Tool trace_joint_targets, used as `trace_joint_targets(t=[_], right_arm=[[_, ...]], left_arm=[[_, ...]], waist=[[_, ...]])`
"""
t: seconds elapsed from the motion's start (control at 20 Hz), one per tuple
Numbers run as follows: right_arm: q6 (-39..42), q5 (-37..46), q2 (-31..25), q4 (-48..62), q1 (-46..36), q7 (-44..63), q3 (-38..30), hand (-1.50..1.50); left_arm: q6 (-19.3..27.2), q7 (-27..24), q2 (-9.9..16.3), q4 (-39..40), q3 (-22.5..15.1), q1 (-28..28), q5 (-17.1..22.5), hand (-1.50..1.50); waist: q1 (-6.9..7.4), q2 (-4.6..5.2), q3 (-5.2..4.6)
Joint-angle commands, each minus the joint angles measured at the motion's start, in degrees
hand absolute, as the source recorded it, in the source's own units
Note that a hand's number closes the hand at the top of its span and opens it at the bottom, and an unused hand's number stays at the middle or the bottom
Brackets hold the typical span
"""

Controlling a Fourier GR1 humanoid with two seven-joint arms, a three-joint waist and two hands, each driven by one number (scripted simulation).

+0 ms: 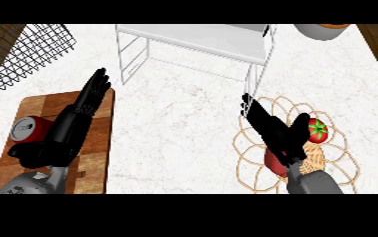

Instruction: Pick the bell pepper from the placemat and place it in the tiered shelf

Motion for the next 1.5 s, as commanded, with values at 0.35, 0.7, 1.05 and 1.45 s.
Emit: trace_joint_targets(t=[0.35, 0.7, 1.05, 1.45], right_arm=[[-26.9, 20.8, -7.4, -6.5, -6.2, 1.3, -10.1, -1.50], [-17.7, 19.4, -9.7, -30.4, 8.2, -0.2, -3.4, -1.50], [-5.1, 25.4, -26.1, -40.9, -0.2, 28.1, 2.4, -1.50], [7.4, 39.1, -33.8, -43.3, -9.0, 49.7, 14.1, -1.50]], left_arm=[[10.1, 4.8, -1.5, 3.6, 8.5, 2.7, 0.9, 0.00], [9.2, 4.5, -2.6, 2.0, 9.6, 5.6, -0.2, 0.00], [11.6, 7.0, -3.5, 1.8, 8.5, 2.9, -1.8, 0.00], [8.9, 7.9, -1.7, 2.3, 10.0, 1.3, -0.9, 0.00]], waist=[[-2.02, -3.46, 0.00], [-0.82, -2.95, 0.17], [-0.56, -3.24, -0.15], [1.17, -2.80, -0.20]])
